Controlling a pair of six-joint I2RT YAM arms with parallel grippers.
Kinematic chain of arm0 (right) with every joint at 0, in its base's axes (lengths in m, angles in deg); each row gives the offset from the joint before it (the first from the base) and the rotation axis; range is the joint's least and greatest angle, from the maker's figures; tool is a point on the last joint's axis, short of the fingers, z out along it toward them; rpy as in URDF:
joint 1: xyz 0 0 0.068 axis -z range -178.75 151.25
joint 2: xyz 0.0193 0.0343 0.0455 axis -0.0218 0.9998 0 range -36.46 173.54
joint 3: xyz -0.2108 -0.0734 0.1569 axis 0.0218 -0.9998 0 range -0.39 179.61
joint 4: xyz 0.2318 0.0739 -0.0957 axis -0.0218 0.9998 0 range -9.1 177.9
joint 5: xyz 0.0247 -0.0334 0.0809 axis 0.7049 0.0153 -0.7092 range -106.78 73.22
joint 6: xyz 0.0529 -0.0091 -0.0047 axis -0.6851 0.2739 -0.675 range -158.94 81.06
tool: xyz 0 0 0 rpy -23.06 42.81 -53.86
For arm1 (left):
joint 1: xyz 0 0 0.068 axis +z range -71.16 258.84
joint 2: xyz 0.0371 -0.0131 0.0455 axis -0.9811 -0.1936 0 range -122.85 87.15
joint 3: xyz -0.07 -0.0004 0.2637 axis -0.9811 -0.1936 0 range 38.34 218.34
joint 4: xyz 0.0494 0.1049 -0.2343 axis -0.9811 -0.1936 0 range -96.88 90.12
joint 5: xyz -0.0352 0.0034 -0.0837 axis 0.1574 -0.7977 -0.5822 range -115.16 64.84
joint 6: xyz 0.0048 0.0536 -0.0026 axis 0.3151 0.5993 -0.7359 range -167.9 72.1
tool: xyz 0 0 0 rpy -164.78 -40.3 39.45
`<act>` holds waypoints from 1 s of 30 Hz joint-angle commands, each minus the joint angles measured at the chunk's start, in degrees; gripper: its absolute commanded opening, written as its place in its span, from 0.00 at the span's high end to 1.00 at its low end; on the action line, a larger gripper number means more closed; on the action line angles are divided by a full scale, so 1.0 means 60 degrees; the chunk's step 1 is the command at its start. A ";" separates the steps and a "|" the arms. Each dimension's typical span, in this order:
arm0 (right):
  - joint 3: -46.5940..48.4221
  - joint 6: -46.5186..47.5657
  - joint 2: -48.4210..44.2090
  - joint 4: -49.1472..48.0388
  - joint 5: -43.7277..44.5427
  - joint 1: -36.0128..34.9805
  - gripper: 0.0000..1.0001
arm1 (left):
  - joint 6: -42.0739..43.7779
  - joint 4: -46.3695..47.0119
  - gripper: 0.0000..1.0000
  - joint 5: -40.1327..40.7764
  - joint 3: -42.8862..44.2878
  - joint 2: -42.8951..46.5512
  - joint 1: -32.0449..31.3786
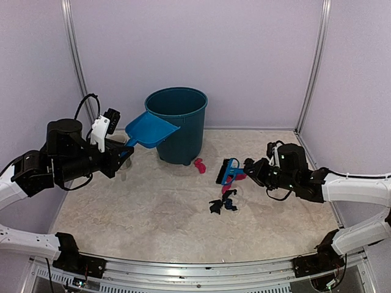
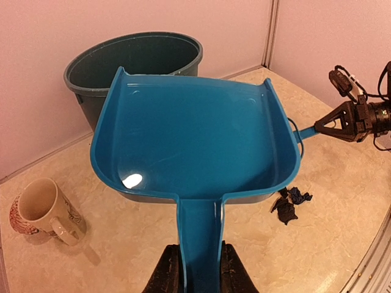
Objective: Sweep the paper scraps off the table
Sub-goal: Sweep the paper scraps at the center of the board.
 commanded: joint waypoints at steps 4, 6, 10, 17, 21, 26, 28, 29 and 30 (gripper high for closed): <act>0.2734 0.0380 0.2297 -0.0443 0.0370 -0.0073 1.00 | 0.0063 0.0319 1.00 0.0200 -0.0016 0.0012 -0.0116; 0.3413 0.0318 0.3270 -0.0599 0.0374 -0.0073 1.00 | -0.0006 0.0166 1.00 0.0175 0.0050 0.0027 -0.0167; 0.4375 -0.0190 0.4912 -0.0958 0.0191 -0.0080 1.00 | -0.0155 -0.0221 1.00 0.0104 0.0069 0.0190 -0.0359; 0.5112 -0.0900 0.6743 -0.1582 -0.0276 -0.0023 1.00 | -0.0597 -0.0860 1.00 -0.0112 -0.0113 0.0689 -0.0621; 0.4502 -0.1083 0.6751 -0.1797 -0.0426 0.0167 1.00 | -0.0697 -0.0928 1.00 -0.0501 -0.0223 0.0726 -0.0696; 0.2983 -0.1032 0.5674 -0.1818 -0.0284 0.0534 1.00 | -0.0536 -0.0791 1.00 -0.1130 -0.0386 0.0370 -0.0886; 0.2336 -0.0958 0.4934 -0.1590 -0.0159 0.0630 1.00 | -0.0485 -0.0626 1.00 -0.1323 -0.0476 0.0287 -0.0962; 0.1958 -0.0949 0.4619 -0.1470 -0.0089 0.0663 1.00 | -0.0474 -0.0544 1.00 -0.1413 -0.0515 0.0237 -0.0991; 0.1632 -0.0933 0.4306 -0.1386 -0.0051 0.0693 1.00 | -0.0472 -0.0460 1.00 -0.1489 -0.0543 0.0192 -0.1003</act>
